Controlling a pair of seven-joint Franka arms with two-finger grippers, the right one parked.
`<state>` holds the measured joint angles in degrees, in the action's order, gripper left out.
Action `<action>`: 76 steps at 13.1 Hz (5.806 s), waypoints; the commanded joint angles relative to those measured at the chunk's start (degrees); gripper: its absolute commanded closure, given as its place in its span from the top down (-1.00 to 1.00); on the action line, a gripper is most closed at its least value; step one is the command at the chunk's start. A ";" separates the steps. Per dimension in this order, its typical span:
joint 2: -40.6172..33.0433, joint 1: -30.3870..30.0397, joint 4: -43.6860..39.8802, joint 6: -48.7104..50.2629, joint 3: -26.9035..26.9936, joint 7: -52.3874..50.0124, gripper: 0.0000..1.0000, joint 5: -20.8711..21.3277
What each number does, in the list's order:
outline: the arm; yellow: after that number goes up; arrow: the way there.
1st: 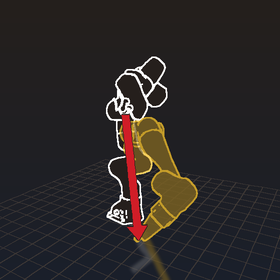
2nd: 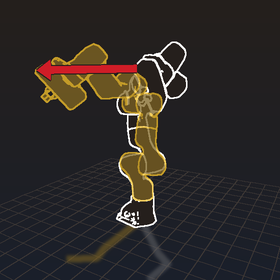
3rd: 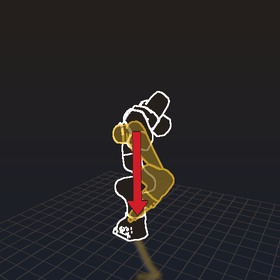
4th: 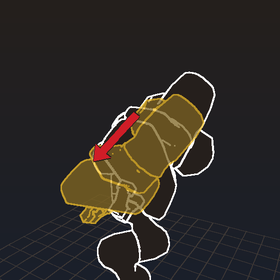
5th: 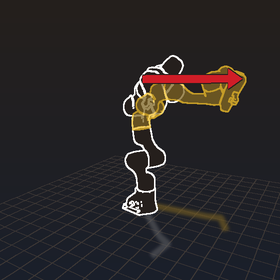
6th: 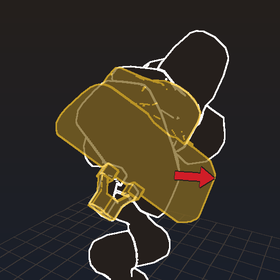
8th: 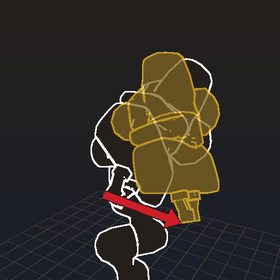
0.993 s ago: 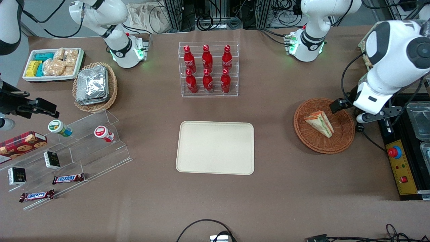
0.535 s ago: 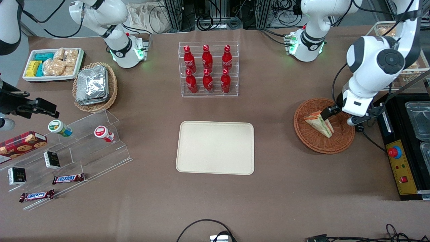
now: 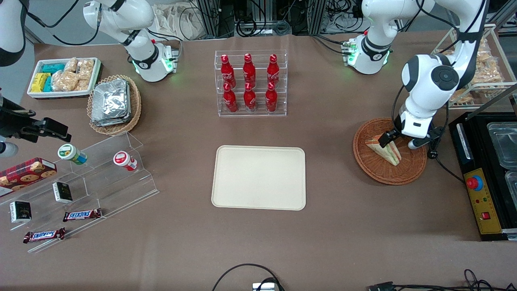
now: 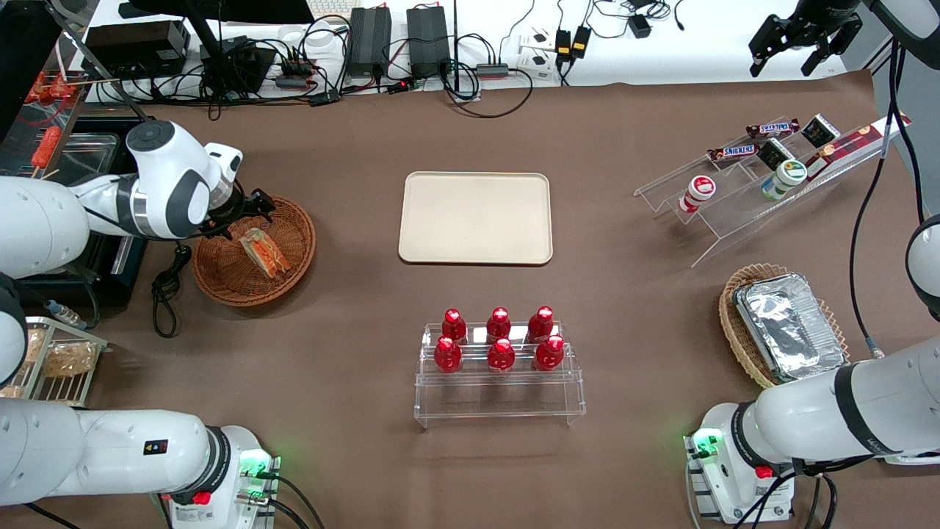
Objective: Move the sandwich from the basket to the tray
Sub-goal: 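Move the left gripper down over the wrapped sandwich in the wicker basket, then close the left gripper on the sandwich's upright edge, then lift the sandwich up out of the basket with the left gripper, then carry the sandwich over the cream tray with the left gripper, then lower the sandwich onto the tray and open the left gripper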
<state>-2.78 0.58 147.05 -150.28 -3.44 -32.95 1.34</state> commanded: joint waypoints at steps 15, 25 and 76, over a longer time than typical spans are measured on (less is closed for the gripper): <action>8.14 -0.14 2.80 -13.20 -0.16 -4.76 -0.47 0.33; -4.34 0.65 0.61 2.34 -2.18 8.75 -0.50 1.74; 39.25 25.35 -46.77 7.28 -7.89 11.24 0.08 3.40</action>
<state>35.54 25.12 102.33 -144.26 -11.90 -20.33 3.61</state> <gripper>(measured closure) 0.599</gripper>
